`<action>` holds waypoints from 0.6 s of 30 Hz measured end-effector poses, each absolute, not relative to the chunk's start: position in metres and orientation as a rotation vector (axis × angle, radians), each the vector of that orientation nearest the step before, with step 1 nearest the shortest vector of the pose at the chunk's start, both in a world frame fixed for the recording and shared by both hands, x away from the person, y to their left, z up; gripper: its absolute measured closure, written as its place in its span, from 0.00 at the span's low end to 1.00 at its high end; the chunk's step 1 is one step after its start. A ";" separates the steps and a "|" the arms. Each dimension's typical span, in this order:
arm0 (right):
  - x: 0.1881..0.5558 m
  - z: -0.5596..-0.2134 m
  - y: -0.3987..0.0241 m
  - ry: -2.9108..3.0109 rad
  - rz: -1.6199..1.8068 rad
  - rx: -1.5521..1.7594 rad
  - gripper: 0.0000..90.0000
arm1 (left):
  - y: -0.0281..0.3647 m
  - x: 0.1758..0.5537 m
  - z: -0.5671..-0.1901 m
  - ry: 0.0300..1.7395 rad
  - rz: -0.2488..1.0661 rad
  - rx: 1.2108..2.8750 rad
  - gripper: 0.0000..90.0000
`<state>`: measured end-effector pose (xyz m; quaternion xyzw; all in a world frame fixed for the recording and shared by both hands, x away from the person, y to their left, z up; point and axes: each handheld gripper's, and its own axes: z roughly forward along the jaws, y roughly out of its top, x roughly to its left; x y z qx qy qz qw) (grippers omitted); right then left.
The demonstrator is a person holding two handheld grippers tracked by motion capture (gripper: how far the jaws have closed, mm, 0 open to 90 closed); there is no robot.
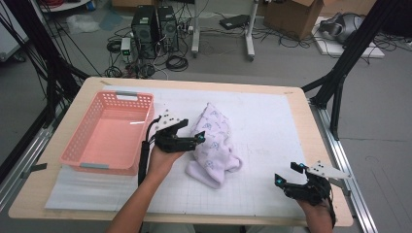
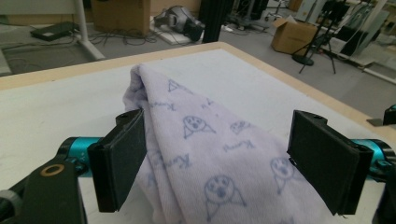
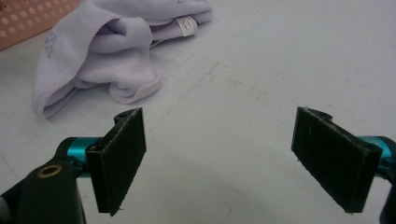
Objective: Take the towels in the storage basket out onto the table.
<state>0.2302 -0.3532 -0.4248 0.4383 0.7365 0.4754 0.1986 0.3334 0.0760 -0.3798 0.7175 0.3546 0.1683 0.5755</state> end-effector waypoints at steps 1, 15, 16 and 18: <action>0.231 -0.425 -0.352 2.062 1.330 1.227 0.18 | 0.079 0.330 -0.379 0.828 0.396 1.674 0.22; 0.234 -0.425 -0.350 2.083 1.335 1.227 0.23 | 0.110 0.306 -0.383 0.892 0.376 1.640 0.24; 0.234 -0.425 -0.350 2.084 1.338 1.223 0.24 | 0.111 0.304 -0.386 0.886 0.367 1.645 0.25; 0.233 -0.424 -0.351 2.080 1.333 1.221 0.25 | 0.111 0.300 -0.390 0.880 0.364 1.655 0.28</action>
